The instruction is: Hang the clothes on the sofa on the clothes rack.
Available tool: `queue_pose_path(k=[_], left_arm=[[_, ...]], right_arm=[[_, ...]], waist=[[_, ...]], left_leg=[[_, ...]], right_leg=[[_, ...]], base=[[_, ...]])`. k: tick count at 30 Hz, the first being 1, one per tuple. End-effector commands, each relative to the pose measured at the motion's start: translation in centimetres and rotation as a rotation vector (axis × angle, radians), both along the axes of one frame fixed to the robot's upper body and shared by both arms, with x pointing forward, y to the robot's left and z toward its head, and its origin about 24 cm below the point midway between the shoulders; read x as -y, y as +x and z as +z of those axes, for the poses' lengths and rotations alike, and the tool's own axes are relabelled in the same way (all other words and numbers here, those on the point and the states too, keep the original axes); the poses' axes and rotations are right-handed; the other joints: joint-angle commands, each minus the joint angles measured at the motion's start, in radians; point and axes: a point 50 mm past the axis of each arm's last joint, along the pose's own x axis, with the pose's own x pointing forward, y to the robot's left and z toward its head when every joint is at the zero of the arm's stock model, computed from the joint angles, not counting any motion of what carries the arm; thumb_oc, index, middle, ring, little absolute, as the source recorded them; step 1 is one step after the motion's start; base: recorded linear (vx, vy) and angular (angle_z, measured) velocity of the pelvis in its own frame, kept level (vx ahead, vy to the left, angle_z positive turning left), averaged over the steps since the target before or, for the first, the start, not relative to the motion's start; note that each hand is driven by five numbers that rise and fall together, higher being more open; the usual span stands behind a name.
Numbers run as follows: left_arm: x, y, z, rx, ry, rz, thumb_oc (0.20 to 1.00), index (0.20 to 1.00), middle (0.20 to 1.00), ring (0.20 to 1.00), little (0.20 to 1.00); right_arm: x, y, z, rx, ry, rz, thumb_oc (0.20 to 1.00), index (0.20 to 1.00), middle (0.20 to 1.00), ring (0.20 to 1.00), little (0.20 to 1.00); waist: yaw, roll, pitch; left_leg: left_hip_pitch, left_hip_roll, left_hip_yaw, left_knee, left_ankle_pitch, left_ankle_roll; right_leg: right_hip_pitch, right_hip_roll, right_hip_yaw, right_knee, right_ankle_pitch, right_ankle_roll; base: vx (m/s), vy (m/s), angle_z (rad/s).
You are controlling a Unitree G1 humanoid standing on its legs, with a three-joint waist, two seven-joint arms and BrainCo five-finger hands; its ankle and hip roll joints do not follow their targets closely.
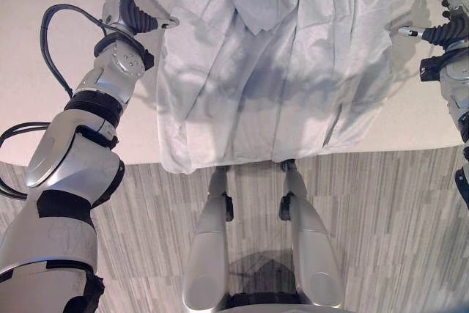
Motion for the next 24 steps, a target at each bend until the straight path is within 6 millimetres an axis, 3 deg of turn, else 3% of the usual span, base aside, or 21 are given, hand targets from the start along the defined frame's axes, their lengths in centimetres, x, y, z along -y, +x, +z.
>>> queue_pose_path(k=[1, 16, 24], left_arm=[[-0.4, -0.5, 3.0, 0.099, 0.034, 0.036, 1.0, 1.0, 1.0, 1.0, 1.0], [1.9, -0.1, 3.6, 0.135, -0.002, -0.032, 1.0, 1.0, 1.0, 1.0, 1.0], [4.8, 0.2, 3.8, 0.165, -0.108, -0.156, 1.0, 1.0, 1.0, 1.0, 1.0]], right_arm=[[1.5, -1.0, 2.6, 0.081, -0.009, -0.067, 1.0, 1.0, 1.0, 1.0, 1.0], [0.0, -0.2, 3.7, 0.087, -0.042, -0.059, 1.0, 1.0, 1.0, 1.0, 1.0], [-0.4, 0.0, 3.8, 0.044, -0.115, -0.085, 1.0, 1.0, 1.0, 1.0, 1.0]], waist=[[0.011, -0.032, -0.018], [0.025, -0.022, -0.018], [0.043, -0.004, -0.018]], left_leg=[[-0.052, 0.012, -0.016, 0.019, -0.018, -0.043], [-0.112, -0.001, -0.033, 0.018, -0.015, -0.04], [-0.121, -0.014, -0.039, 0.027, -0.025, -0.033]], right_leg=[[0.014, -0.072, 0.049, 0.002, 0.005, 0.15], [-0.039, -0.072, 0.043, 0.002, 0.001, 0.149], [-0.044, -0.074, 0.04, 0.002, -0.005, 0.146]], base=[[0.01, -0.01, 0.1], [0.01, -0.001, 0.01], [0.01, 0.001, 0.01]])
